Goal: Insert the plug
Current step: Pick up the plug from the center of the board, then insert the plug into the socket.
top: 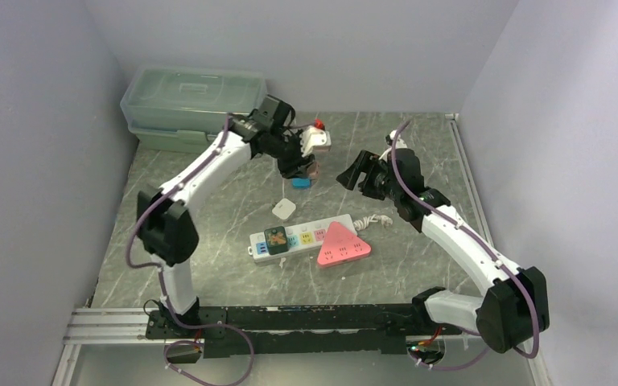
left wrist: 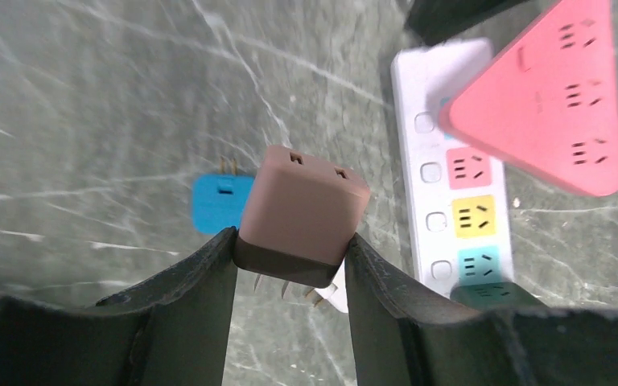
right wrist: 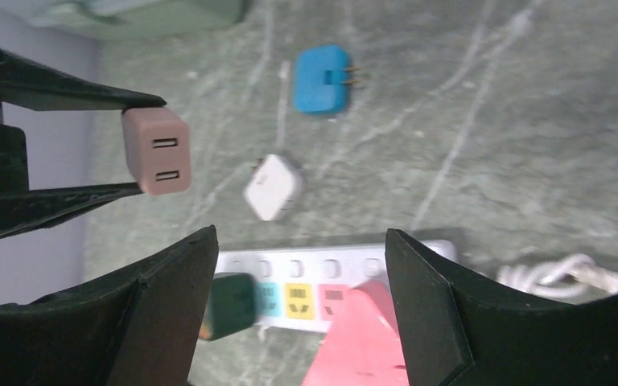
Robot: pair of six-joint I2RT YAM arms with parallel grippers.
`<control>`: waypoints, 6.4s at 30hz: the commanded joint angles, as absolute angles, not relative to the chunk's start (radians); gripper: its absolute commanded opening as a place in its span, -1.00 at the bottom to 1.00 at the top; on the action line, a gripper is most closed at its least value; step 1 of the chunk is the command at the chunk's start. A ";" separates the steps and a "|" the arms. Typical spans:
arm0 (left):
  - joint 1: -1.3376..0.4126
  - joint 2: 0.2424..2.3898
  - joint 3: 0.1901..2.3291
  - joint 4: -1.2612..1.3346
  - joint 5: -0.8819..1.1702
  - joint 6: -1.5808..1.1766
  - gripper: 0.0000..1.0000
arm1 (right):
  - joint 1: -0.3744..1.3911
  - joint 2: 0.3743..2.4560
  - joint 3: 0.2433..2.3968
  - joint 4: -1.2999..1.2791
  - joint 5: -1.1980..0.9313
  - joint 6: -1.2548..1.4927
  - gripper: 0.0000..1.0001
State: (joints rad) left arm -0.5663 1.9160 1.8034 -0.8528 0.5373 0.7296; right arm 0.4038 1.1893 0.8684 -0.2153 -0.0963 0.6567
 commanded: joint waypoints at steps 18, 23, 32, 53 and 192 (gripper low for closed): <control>-0.645 1.618 1.664 -0.703 0.538 0.697 -1.00 | 0.485 1.128 0.957 0.041 -0.337 0.801 0.60; -0.646 1.610 1.668 -0.699 0.535 0.685 -1.00 | 0.515 1.149 0.967 0.033 -0.312 0.789 0.53; -0.646 1.577 1.645 -0.686 0.547 0.675 -1.00 | 0.520 1.179 0.955 0.029 -0.268 0.791 0.29; -0.667 1.566 1.624 -0.686 0.530 0.628 0.01 | 0.527 1.207 0.973 0.065 -0.335 0.767 -0.67; -0.080 1.197 1.009 -0.637 0.510 0.079 0.99 | 0.919 1.780 1.316 -0.752 -0.234 -0.929 -1.00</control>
State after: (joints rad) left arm -0.0834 1.2129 1.0050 -0.6548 0.4850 0.0883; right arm 0.9146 1.7702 1.3190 -0.7460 -0.2138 -0.9165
